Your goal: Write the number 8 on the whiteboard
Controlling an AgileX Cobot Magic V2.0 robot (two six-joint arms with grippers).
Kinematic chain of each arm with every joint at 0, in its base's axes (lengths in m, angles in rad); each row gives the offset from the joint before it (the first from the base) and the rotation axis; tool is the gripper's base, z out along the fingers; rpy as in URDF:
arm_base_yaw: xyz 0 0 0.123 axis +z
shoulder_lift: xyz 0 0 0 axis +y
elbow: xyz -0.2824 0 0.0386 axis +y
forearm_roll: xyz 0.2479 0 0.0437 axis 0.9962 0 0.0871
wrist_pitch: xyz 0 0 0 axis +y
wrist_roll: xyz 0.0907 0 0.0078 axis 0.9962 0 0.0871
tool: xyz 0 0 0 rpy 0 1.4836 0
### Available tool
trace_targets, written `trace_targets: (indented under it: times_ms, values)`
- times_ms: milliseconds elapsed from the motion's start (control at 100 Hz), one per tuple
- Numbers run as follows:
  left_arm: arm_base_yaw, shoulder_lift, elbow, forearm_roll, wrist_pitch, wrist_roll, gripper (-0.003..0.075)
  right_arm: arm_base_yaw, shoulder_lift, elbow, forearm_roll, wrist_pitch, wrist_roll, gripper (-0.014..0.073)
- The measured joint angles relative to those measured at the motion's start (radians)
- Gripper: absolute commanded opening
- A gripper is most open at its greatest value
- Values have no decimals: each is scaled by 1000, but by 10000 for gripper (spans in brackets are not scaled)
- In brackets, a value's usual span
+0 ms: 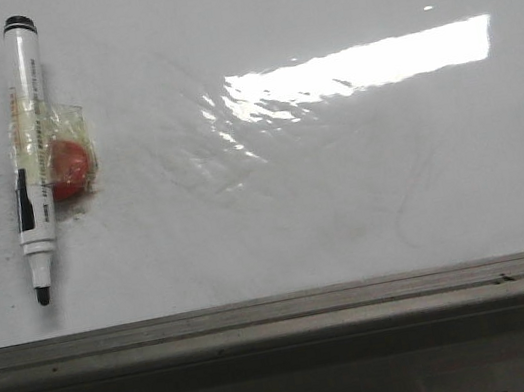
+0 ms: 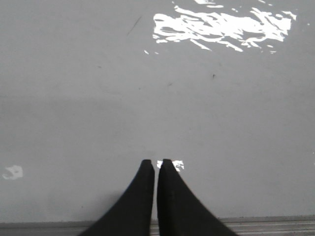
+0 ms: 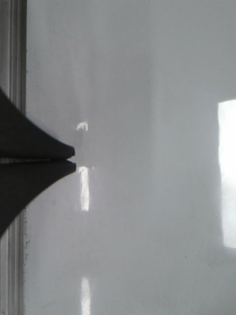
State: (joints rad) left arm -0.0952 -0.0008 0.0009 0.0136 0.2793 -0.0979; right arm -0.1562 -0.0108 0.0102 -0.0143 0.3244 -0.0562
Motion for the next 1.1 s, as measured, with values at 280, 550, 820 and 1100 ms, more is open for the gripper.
trace_targets:
  times_ms: [280, 550, 820, 1100]
  values:
    - [0, 0, 0, 23, -14, 0, -20, 0, 0, 0, 0, -6, 0, -69]
    - [0, 0, 0, 23, -54, 0, -20, 0, 0, 0, 70, -162, 0, -69]
    - [0, 0, 0, -31, -153, 0, -20, 0, 0, 0, 125, -303, 0, -69]
    - [0, 0, -16, -128, -106, 0, -21, 0, 55, -116, 142, -115, -1, -62]
